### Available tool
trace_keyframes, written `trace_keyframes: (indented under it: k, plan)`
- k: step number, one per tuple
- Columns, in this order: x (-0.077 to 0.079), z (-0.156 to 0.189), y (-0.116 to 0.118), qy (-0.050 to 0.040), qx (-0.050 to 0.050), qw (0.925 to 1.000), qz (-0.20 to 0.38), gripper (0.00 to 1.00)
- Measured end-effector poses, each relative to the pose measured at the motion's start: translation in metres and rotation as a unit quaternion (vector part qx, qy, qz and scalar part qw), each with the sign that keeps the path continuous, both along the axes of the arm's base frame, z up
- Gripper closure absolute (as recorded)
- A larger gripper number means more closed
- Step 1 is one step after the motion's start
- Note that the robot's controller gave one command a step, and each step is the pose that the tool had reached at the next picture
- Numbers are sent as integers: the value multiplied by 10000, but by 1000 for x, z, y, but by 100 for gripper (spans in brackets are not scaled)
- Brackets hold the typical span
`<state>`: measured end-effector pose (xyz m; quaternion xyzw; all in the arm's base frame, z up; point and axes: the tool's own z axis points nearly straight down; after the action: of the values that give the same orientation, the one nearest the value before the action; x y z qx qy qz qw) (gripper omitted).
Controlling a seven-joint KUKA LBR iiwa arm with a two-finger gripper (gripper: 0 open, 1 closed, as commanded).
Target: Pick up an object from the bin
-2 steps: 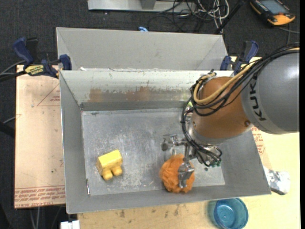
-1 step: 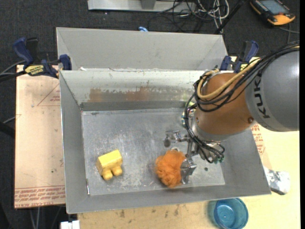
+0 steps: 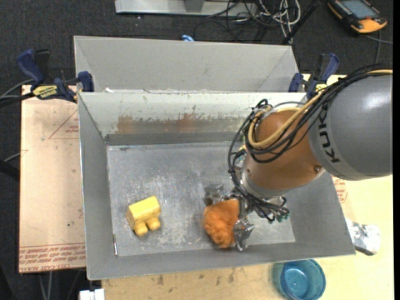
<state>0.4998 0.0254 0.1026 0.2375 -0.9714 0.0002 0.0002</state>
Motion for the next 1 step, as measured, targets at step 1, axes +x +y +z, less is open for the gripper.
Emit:
trace_keyframes:
  k: [1]
  plan:
    - [-15,-29,5,-75,9,9968,801,100]
